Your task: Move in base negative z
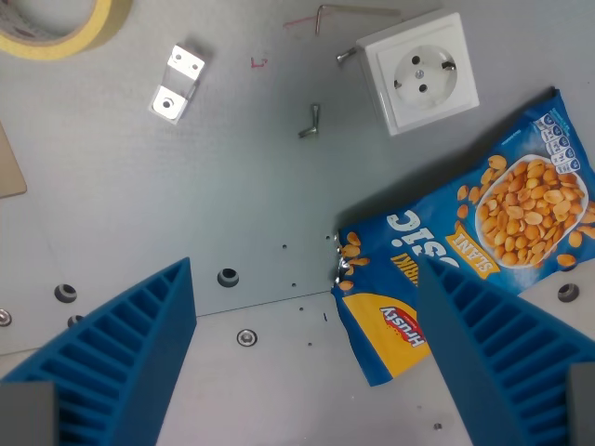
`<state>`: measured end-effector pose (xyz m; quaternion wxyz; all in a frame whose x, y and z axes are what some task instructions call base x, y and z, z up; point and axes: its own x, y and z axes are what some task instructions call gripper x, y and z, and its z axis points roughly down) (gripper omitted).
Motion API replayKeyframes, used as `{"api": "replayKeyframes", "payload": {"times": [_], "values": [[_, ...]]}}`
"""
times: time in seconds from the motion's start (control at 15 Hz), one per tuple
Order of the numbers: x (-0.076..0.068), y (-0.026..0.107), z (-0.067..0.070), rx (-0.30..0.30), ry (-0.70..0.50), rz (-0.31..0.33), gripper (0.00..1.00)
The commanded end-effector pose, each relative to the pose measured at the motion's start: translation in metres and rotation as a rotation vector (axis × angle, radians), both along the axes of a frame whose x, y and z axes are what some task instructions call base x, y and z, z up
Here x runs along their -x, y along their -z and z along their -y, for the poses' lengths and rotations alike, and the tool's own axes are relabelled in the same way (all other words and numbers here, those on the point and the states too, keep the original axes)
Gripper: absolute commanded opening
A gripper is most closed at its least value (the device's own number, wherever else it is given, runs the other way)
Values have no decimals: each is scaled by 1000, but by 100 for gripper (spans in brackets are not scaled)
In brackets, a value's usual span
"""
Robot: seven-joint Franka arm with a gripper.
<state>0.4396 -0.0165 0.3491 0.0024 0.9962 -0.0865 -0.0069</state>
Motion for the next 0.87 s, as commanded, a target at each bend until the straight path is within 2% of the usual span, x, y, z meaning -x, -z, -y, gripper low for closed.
{"api": "replayKeyframes", "payload": {"times": [0.07, 0.87], "values": [[0, 2, 0, 0, 0, 8, 100], [-4, 62, 0, 0, 0, 8, 100]]}}
